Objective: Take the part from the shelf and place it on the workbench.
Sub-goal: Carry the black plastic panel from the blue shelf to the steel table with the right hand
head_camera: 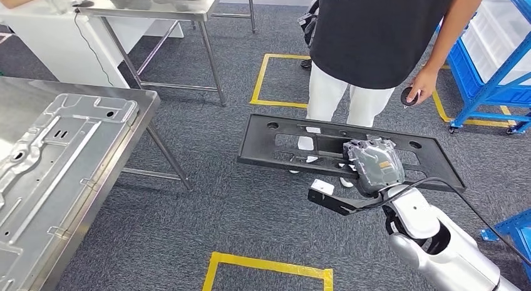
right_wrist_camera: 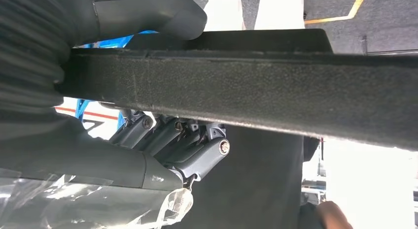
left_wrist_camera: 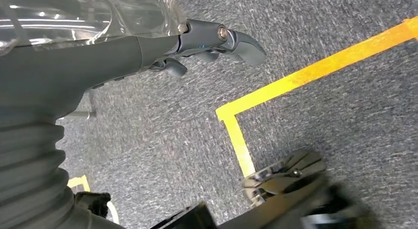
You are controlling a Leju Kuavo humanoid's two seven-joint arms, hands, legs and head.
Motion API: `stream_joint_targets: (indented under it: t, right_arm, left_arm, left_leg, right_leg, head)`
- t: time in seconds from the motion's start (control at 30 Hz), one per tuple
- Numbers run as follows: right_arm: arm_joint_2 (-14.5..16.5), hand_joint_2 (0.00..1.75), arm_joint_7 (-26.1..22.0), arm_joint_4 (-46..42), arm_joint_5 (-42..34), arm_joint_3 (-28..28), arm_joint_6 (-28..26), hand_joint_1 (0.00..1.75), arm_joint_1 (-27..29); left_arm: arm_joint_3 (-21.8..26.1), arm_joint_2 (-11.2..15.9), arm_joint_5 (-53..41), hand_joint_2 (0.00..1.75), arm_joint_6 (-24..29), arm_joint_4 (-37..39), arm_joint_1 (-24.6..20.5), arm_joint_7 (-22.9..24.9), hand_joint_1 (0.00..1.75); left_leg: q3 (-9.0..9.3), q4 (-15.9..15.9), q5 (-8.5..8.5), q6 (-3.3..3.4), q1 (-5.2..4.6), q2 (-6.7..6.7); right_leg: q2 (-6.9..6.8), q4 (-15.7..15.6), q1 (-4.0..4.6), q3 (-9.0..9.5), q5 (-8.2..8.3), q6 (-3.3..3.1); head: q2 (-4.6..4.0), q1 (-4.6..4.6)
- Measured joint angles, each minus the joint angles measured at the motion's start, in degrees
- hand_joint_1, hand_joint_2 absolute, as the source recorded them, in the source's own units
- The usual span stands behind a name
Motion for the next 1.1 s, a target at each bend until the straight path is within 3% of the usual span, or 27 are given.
stream_joint_targets:
  t: [0.07, 0.1, 0.17, 0.23, 0.27, 0.33, 0.37, 0.4, 0.43, 0.47, 0.53, 0.6, 0.73, 0.8, 0.87, 0.9, 0.93, 0.97, 1.03, 1.1]
  right_arm:
    - [0.01, 1.75, 0.01, -0.01, 0.0, -0.01, -0.01, 1.75, -0.05]
    - [0.01, 1.75, 0.01, 0.0, -0.01, -0.01, -0.01, 1.75, -0.03]
    - [0.02, 1.75, 0.0, 0.01, -0.01, 0.01, 0.0, 1.75, 0.02]
    - [0.01, 1.75, -0.01, 0.01, -0.01, 0.0, -0.01, 1.75, 0.02]
    - [-0.01, 1.75, -0.01, 0.01, 0.0, -0.01, -0.02, 1.75, 0.01]
    - [-0.02, 1.75, -0.02, 0.01, -0.01, -0.01, -0.01, 1.75, 0.08]
    - [-0.02, 1.75, -0.01, 0.01, -0.01, 0.0, 0.0, 1.75, 0.14]
    - [-0.02, 1.75, -0.01, 0.01, -0.02, 0.01, 0.01, 1.75, 0.2]
    - [-0.02, 1.75, -0.01, 0.01, -0.02, 0.01, 0.01, 1.75, 0.21]
    - [-0.02, 1.75, -0.01, 0.01, -0.02, 0.01, 0.01, 1.75, 0.2]
    - [-0.01, 1.75, -0.01, 0.01, -0.02, 0.02, 0.01, 1.75, 0.12]
    - [0.01, 1.75, -0.01, 0.01, -0.02, 0.02, 0.01, 1.75, 0.12]
    - [0.02, 1.75, 0.01, 0.01, -0.02, 0.02, 0.0, 1.75, 0.13]
    - [0.02, 1.75, 0.03, 0.01, -0.01, -0.01, -0.01, 1.75, 0.05]
    - [0.02, 1.75, 0.03, 0.01, 0.0, 0.0, -0.01, 1.75, 0.06]
    - [0.02, 1.75, 0.03, 0.01, 0.0, 0.01, -0.01, 1.75, 0.07]
    - [0.02, 1.75, 0.03, 0.01, -0.01, 0.01, 0.0, 1.75, 0.07]
    - [0.02, 1.75, 0.03, 0.01, -0.01, 0.01, 0.01, 1.75, 0.05]
    - [0.02, 1.75, 0.05, -0.01, -0.01, -0.01, -0.01, 1.75, -0.01]
    - [0.02, 1.75, 0.08, 0.0, 0.0, -0.01, -0.01, 1.75, -0.04]
  left_arm:
    - [0.0, 0.0, 0.0, 1.75, 0.0, 0.0, -0.15, 0.0, 0.0]
    - [0.0, 0.0, 0.01, 1.75, 0.0, 0.0, -0.18, 0.0, 0.0]
    - [0.0, 0.0, 0.01, 1.75, 0.0, 0.0, -0.14, 0.0, 0.0]
    - [0.0, 0.02, 0.01, 1.75, 0.0, 0.0, -0.13, 0.0, 0.0]
    - [0.0, 0.03, 0.01, 1.75, 0.0, 0.0, -0.16, 0.0, 0.0]
    - [0.0, 0.04, 0.01, 1.75, -0.01, 0.0, -0.19, 0.0, 0.0]
    - [0.0, 0.02, 0.0, 1.75, -0.02, 0.0, -0.15, 0.0, 0.0]
    - [0.0, -0.01, 0.0, 1.75, -0.03, 0.0, -0.1, 0.0, 0.0]
    - [0.0, -0.02, 0.0, 1.75, -0.04, 0.0, -0.06, 0.0, 0.0]
    - [0.0, -0.02, 0.0, 1.75, -0.04, 0.0, -0.04, 0.0, 0.0]
    - [0.0, 0.01, 0.0, 1.75, -0.03, 0.0, -0.08, 0.0, 0.0]
    - [0.0, 0.05, 0.0, 1.75, -0.01, 0.0, -0.1, 0.01, 0.0]
    - [0.0, 0.06, 0.02, 1.75, 0.0, -0.01, 0.04, 0.0, 0.0]
    - [0.0, 0.03, 0.01, 1.75, 0.0, -0.01, 0.0, 0.0, 0.0]
    - [0.0, -0.01, 0.0, 1.75, 0.0, 0.0, 0.01, 0.0, 0.0]
    - [0.0, -0.01, 0.0, 1.75, 0.0, -0.01, 0.05, 0.0, 0.0]
    - [0.0, -0.01, 0.0, 1.75, 0.0, -0.01, 0.07, 0.0, 0.0]
    - [0.0, -0.01, 0.0, 1.75, 0.0, -0.02, 0.07, 0.0, 0.0]
    - [0.0, 0.0, 0.0, 1.75, 0.0, -0.01, -0.02, 0.0, 0.0]
    - [0.0, 0.01, 0.0, 1.75, 0.0, 0.0, -0.15, 0.0, 0.0]
  left_leg:
    - [3.67, -7.85, 2.89, 0.64, -0.46, 0.0]
    - [4.39, -9.55, 3.29, 0.83, -0.7, -0.02]
    - [4.48, -10.19, 3.38, 1.12, -0.89, -0.05]
    - [4.89, -10.94, 3.85, 1.64, -0.71, -0.02]
    - [5.12, -11.31, 4.08, 1.91, -0.56, 0.0]
    - [5.24, -11.41, 4.18, 2.12, -0.54, 0.02]
    - [5.23, -11.39, 4.17, 2.12, -0.56, 0.02]
    - [5.22, -11.34, 4.16, 2.12, -0.55, 0.02]
    - [5.23, -11.27, 4.13, 2.09, -0.5, 0.01]
    - [5.26, -11.13, 4.04, 2.01, -0.41, -0.02]
    - [5.15, -10.53, 3.63, 1.59, -0.36, -0.11]
    - [4.7, -9.82, 3.31, 1.11, -0.52, -0.17]
    - [3.9, -8.39, 2.28, 0.42, -0.36, -0.11]
    - [1.41, -2.42, -1.07, -0.28, -0.07, -0.03]
    - [-2.7, 6.65, -4.88, -0.76, 0.16, -0.01]
    - [-4.13, 9.55, -5.69, -0.79, 0.21, -0.01]
    - [-4.42, 9.97, -5.28, -0.66, 0.2, -0.01]
    - [-3.53, 7.85, -3.8, -0.41, 0.14, -0.02]
    - [0.69, -1.38, 0.73, 0.39, -0.23, -0.01]
    - [3.7, -8.31, 3.32, 1.03, -0.79, 0.0]
  right_leg:
    - [0.04, -0.09, 0.03, -0.03, 0.01, 0.12]
    - [0.06, -0.16, 0.0, -0.12, 0.06, 0.23]
    - [0.08, -0.37, -0.12, -0.23, 0.19, 0.69]
    - [-0.02, 0.84, -0.16, -0.72, -0.99, 1.05]
    - [-0.07, 3.25, -0.09, -1.73, -2.52, 1.13]
    - [-0.12, 11.43, 0.04, -5.4, -6.51, 1.16]
    - [-0.12, 15.41, 0.06, -7.31, -7.89, 1.23]
    - [-0.14, 17.56, 0.06, -8.43, -8.23, 1.32]
    - [-0.16, 17.3, 0.03, -8.37, -7.44, 1.42]
    - [-0.18, 14.47, -0.05, -7.03, -5.6, 1.53]
    - [-0.14, 5.62, -0.26, -2.62, -1.67, 1.85]
    - [0.05, 0.69, -0.31, -0.33, -0.15, 1.72]
    - [0.14, 0.3, -0.19, -0.4, 0.04, 0.62]
    - [0.07, 0.23, -0.26, -0.37, 0.11, 0.19]
    - [0.01, 0.23, -0.2, -0.4, 0.11, 0.06]
    - [0.0, 0.23, -0.15, -0.4, 0.11, 0.06]
    - [0.01, 0.23, -0.11, -0.36, 0.1, 0.06]
    - [0.03, 0.23, -0.08, -0.3, 0.08, 0.05]
    - [0.07, 0.17, -0.09, -0.18, 0.04, 0.06]
    - [0.13, 0.07, -0.08, -0.33, 0.09, 0.22]
  head:
    - [0.0, 0.01]
    - [0.0, 0.01]
    - [0.0, 0.02]
    - [0.0, 0.04]
    - [0.0, 0.06]
    - [0.0, 0.09]
    - [0.0, 0.09]
    - [0.0, 0.09]
    - [0.0, 0.09]
    - [0.0, 0.09]
    - [0.0, 0.1]
    - [0.0, 0.07]
    - [0.0, 0.05]
    - [0.0, 0.03]
    - [0.0, -0.01]
    - [0.0, -0.02]
    - [0.0, -0.02]
    - [0.0, -0.02]
    - [0.0, -0.02]
    - [0.0, -0.01]
